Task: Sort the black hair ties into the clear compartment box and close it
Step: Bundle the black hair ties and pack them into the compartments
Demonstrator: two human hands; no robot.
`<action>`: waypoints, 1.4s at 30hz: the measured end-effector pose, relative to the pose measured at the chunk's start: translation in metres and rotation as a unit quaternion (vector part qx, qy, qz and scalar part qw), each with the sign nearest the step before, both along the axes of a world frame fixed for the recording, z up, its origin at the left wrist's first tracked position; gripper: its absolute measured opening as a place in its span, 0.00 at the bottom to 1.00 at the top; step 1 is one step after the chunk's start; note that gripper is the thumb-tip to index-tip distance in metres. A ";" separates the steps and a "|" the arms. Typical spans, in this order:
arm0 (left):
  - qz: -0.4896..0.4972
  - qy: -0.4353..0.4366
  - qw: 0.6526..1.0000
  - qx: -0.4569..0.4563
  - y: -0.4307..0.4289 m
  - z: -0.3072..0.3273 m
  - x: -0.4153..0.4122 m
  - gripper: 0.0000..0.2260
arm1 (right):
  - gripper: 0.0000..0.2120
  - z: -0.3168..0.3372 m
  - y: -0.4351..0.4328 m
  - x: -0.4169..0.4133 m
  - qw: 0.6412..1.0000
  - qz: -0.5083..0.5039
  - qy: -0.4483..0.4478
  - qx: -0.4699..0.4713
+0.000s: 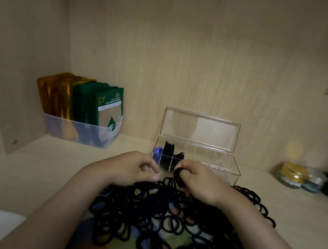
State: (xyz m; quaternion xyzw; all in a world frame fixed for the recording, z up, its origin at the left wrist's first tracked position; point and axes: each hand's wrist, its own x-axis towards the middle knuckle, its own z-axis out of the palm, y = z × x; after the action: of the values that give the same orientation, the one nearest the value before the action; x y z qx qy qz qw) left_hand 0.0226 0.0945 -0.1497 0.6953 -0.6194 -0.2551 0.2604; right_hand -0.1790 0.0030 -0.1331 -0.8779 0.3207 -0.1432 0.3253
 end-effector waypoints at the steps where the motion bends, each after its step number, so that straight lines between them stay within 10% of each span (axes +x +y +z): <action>1: -0.006 -0.005 1.000 0.023 0.002 0.003 0.001 0.14 | 0.10 0.000 0.001 0.000 1.000 -0.001 0.009 0.004; 15: 0.010 0.016 0.999 -0.026 0.002 0.007 0.004 0.15 | 0.04 0.021 -0.005 -0.006 0.995 0.041 -0.061 0.068; 23: -0.017 -0.063 0.998 -0.018 -0.008 -0.011 -0.010 0.09 | 0.05 0.005 0.000 0.002 0.992 0.091 0.082 0.033; 28: -0.032 -0.135 0.990 -0.011 -0.008 -0.008 -0.012 0.13 | 0.19 0.001 -0.001 0.006 0.970 0.052 0.184 -0.150; 35: 0.023 -0.136 0.989 -0.051 -0.005 -0.004 -0.011 0.02 | 0.07 -0.008 -0.003 0.009 0.955 0.075 0.135 -0.254; 42: 0.146 0.033 0.985 -0.090 -0.005 0.001 -0.005 0.01 | 0.07 0.002 -0.003 0.003 0.997 0.020 -0.074 0.017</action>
State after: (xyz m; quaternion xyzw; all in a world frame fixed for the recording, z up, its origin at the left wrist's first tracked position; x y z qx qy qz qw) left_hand 0.0172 0.0897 -0.1490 0.7429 -0.5228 -0.1805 0.3770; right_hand -0.1756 0.0000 -0.1306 -0.8653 0.2803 -0.1960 0.3663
